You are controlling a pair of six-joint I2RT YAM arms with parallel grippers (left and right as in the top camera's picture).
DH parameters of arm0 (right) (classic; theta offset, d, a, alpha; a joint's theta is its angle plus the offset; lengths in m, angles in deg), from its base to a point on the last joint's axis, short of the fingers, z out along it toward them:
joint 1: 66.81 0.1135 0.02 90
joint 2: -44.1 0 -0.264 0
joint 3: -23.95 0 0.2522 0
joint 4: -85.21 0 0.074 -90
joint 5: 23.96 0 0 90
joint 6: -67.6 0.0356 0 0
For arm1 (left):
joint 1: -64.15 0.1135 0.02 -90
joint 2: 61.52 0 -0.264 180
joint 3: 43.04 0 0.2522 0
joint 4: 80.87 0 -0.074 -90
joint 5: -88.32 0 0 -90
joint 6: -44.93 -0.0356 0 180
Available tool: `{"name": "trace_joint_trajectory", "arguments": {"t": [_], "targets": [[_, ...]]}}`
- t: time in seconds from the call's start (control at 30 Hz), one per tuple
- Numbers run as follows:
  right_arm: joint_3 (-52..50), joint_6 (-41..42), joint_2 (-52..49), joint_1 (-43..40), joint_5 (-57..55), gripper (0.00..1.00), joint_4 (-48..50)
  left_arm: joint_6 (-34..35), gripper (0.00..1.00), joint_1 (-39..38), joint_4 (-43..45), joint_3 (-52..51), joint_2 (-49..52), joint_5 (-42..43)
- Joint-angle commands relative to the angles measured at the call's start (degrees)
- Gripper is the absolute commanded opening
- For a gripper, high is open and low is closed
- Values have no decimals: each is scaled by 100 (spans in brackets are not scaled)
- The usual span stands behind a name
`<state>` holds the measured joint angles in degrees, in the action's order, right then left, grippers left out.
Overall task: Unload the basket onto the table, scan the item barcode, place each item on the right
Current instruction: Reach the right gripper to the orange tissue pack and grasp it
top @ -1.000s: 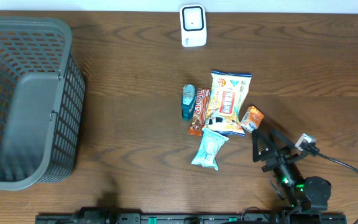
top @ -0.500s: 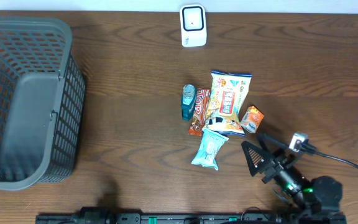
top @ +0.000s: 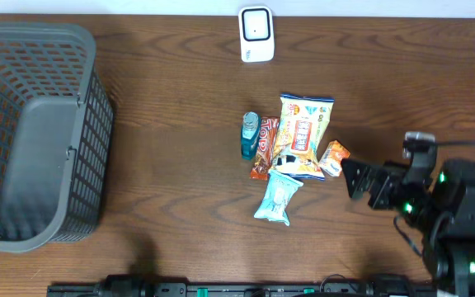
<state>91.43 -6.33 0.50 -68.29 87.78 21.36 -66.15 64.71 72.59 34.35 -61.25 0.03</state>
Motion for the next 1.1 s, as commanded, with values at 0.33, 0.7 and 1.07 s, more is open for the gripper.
{"name": "trace_joint_trajectory", "arguments": {"t": [0.33, 0.7, 1.07], "targets": [[131, -284, -1342, -2, 31, 99, -81, 2131, 98, 11, 271, -1211, -9, -87], [136, 846, -2769, 107, -984, 99, 181, 2966, 98, 2, 546, -2732, -9, 898], [162, 2378, -3305, 1602, -3150, 78, 457, 3213, 98, 2, 540, -3875, -9, 1335]]}}
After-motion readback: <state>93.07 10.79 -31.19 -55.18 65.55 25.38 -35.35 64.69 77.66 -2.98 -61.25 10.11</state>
